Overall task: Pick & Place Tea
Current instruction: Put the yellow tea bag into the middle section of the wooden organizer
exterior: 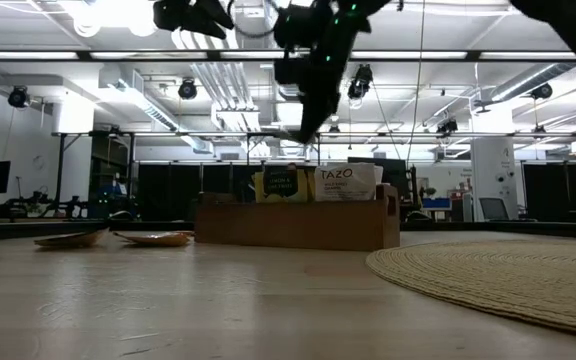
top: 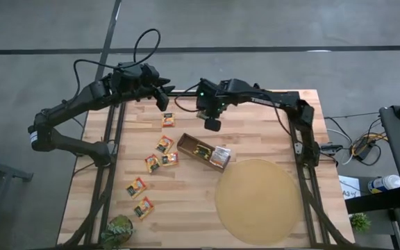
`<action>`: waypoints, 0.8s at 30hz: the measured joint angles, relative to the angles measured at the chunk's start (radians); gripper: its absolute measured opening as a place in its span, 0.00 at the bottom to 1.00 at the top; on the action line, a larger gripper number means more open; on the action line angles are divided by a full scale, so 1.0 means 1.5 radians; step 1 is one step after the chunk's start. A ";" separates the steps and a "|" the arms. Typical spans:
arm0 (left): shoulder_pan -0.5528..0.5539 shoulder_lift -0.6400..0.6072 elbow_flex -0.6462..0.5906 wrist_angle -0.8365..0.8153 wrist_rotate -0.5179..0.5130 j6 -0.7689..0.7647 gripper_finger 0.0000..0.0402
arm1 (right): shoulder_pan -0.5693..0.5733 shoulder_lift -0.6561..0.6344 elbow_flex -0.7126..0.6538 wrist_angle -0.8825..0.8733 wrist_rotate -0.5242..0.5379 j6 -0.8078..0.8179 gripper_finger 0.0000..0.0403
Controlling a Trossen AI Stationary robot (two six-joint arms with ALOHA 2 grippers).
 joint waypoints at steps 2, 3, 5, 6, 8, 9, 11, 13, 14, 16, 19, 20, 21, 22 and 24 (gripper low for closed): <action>0.000 0.000 0.000 0.000 0.004 -0.011 0.38 | 0.010 -0.017 0.000 0.001 0.025 -0.028 0.02; 0.000 0.000 0.000 0.000 0.004 -0.019 0.38 | 0.016 -0.026 0.000 0.001 0.041 -0.044 0.02; 0.000 0.000 0.000 -0.001 0.004 -0.035 0.38 | 0.030 -0.049 0.000 0.003 0.079 -0.076 0.02; 0.000 0.001 0.000 -0.001 0.005 -0.043 0.39 | 0.038 -0.063 0.000 0.006 0.098 -0.094 0.02; 0.001 0.004 0.000 -0.001 0.017 -0.070 0.40 | 0.054 -0.087 0.002 0.015 0.138 -0.129 0.02; 0.001 0.007 0.000 -0.001 0.024 -0.084 0.41 | 0.063 -0.096 0.002 0.022 0.164 -0.147 0.02; 0.001 0.015 0.000 -0.002 0.041 -0.098 0.44 | 0.081 -0.106 0.001 0.041 0.217 -0.180 0.02; 0.000 0.025 0.000 -0.001 0.067 -0.105 0.47 | 0.097 -0.113 0.003 0.057 0.264 -0.212 0.02; 0.000 0.030 0.000 0.001 0.078 -0.110 0.48 | 0.105 -0.115 0.006 0.064 0.284 -0.226 0.02; -0.001 0.042 0.000 0.008 0.094 -0.125 0.51 | 0.117 -0.117 0.017 0.074 0.313 -0.245 0.02; -0.005 0.059 0.000 0.017 0.113 -0.138 0.53 | 0.128 -0.118 0.017 0.089 0.347 -0.259 0.02; -0.007 0.065 0.000 0.017 0.114 -0.138 0.54 | 0.131 -0.117 0.017 0.097 0.357 -0.261 0.02; -0.009 0.072 0.000 0.019 0.114 -0.138 0.54 | 0.133 -0.116 0.017 0.103 0.366 -0.262 0.02; -0.011 0.077 0.000 0.021 0.114 -0.139 0.54 | 0.135 -0.116 0.016 0.107 0.373 -0.262 0.02; -0.014 0.087 0.000 0.025 0.116 -0.150 0.54 | 0.138 -0.117 0.016 0.112 0.379 -0.262 0.02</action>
